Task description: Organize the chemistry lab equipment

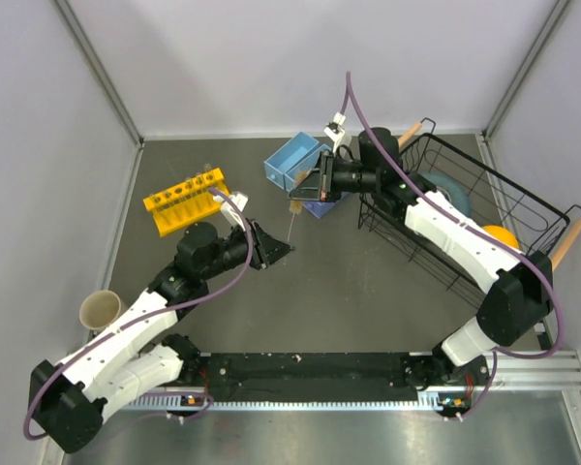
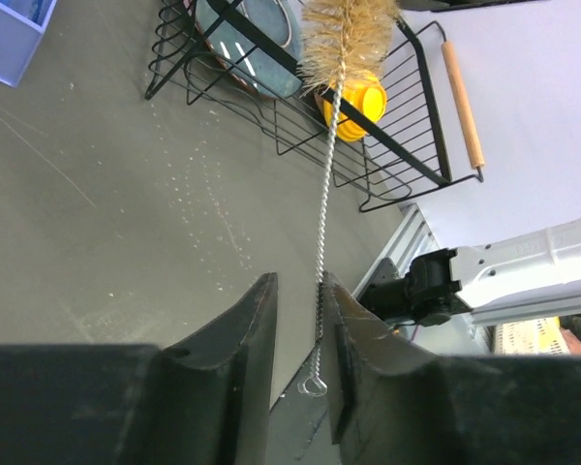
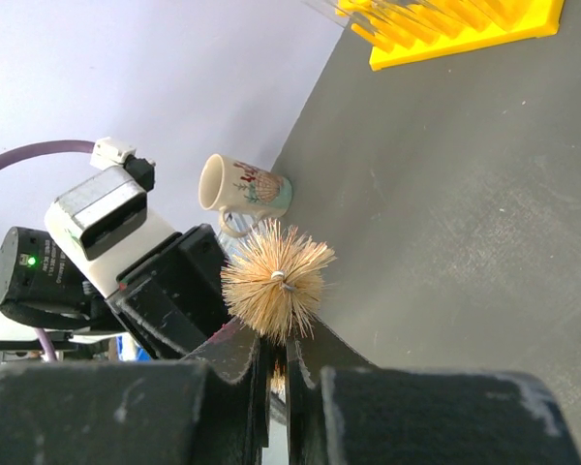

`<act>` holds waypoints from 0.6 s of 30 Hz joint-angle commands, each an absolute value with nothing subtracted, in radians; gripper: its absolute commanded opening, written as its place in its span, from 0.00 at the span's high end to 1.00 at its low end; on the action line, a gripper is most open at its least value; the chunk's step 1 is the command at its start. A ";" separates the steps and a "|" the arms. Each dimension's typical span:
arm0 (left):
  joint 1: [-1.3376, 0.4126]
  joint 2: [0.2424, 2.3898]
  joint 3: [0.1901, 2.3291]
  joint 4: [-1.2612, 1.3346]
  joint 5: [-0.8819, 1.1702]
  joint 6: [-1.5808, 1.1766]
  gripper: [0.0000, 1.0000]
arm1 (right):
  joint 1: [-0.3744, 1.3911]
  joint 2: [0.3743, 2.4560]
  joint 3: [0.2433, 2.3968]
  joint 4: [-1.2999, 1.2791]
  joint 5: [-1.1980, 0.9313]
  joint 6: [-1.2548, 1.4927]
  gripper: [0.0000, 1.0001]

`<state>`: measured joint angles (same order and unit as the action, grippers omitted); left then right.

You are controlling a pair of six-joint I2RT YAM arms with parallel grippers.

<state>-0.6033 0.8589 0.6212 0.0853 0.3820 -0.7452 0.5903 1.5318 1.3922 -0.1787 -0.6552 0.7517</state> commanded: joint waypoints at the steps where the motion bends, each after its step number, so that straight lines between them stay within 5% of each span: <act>1: -0.604 0.862 0.673 0.101 0.400 -0.738 0.86 | 0.581 1.496 1.390 -0.138 -0.649 0.735 1.00; 3: -0.606 0.861 0.680 0.085 0.393 -0.727 1.00 | 0.581 1.496 1.388 -0.138 -0.649 0.727 1.00; 5: -0.604 0.858 0.690 0.061 0.370 -0.710 1.00 | 0.581 1.493 1.387 -0.141 -0.649 0.701 1.00; 8: -0.597 0.850 0.719 -0.036 0.299 -0.655 1.00 | 0.581 1.479 1.394 -0.172 -0.644 0.610 0.73; 9: -0.592 0.851 0.733 -0.064 0.275 -0.614 1.00 | 0.581 1.474 1.400 -0.192 -0.635 0.571 0.48; 12: -0.551 0.879 0.807 -0.179 0.247 -0.513 1.00 | 0.580 1.451 1.428 -0.290 -0.588 0.384 0.20; 18: -0.378 1.075 0.989 -0.339 0.314 -0.307 1.00 | 0.517 1.356 1.395 -0.426 -0.662 -0.032 0.09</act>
<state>-0.4709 0.9554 0.8780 -0.2359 0.2905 -0.4900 0.5713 1.4681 1.3827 -0.3336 -0.6037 0.3000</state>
